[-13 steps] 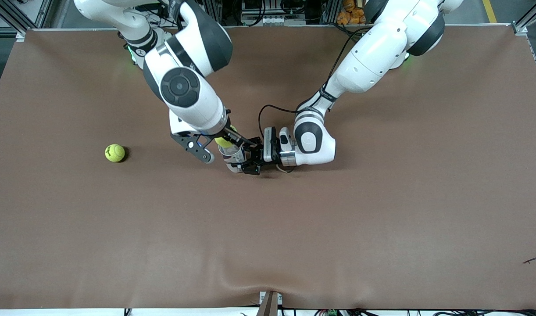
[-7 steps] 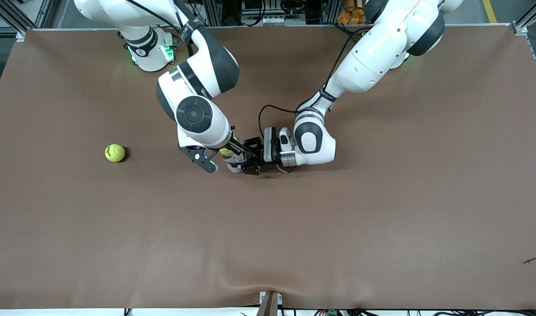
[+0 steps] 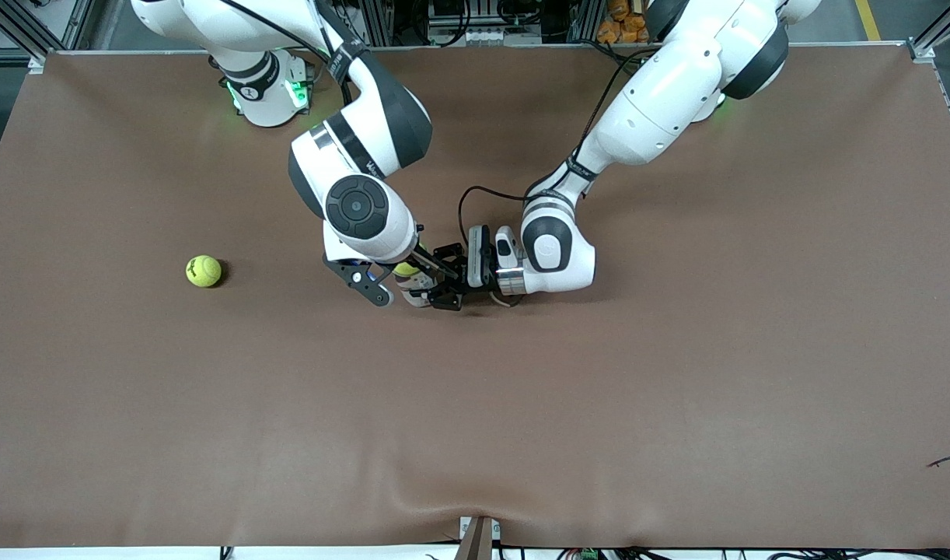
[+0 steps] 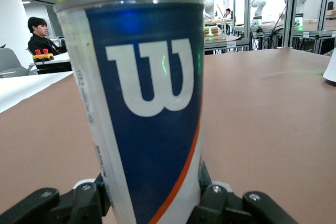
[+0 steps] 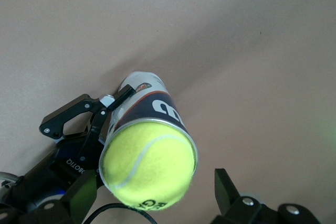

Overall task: Insert tennis ball vertically with right arm
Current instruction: 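Carry the ball with the right gripper over the can opening and release, then move the right gripper back to the second tennis ball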

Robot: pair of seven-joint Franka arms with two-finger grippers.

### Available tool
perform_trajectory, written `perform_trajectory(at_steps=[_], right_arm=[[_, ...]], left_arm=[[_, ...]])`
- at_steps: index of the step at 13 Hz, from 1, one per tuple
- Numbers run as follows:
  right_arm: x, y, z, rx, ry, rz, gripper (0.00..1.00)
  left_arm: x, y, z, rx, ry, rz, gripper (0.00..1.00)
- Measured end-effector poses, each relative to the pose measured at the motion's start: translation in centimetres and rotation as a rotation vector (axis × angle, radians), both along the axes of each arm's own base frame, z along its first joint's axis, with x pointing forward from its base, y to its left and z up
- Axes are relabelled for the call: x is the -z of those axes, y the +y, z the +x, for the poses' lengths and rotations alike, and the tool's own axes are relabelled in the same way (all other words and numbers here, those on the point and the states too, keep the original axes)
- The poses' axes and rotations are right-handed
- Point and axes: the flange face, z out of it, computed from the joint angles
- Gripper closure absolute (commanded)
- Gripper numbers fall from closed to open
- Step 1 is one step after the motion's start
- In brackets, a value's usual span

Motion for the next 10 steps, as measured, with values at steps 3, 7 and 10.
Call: perform_trajectory(at_steps=[3,7,10], right_arm=[[-1.4,0.0,0.4,0.011,-0.025,0.013,0.00],[-7.0,-4.9,2.6,0.043,-0.089,0.017,0.00],[-7.6,-13.6,5.7,-0.022,-0.074,-0.058,0.00]], left_arm=[[0.0,0.0,0.0,0.000,0.000,0.000,0.38],[0.0,0.0,0.0,0.000,-0.001,0.000,0.38],[0.0,0.0,0.0,0.000,-0.001,0.000,0.38]])
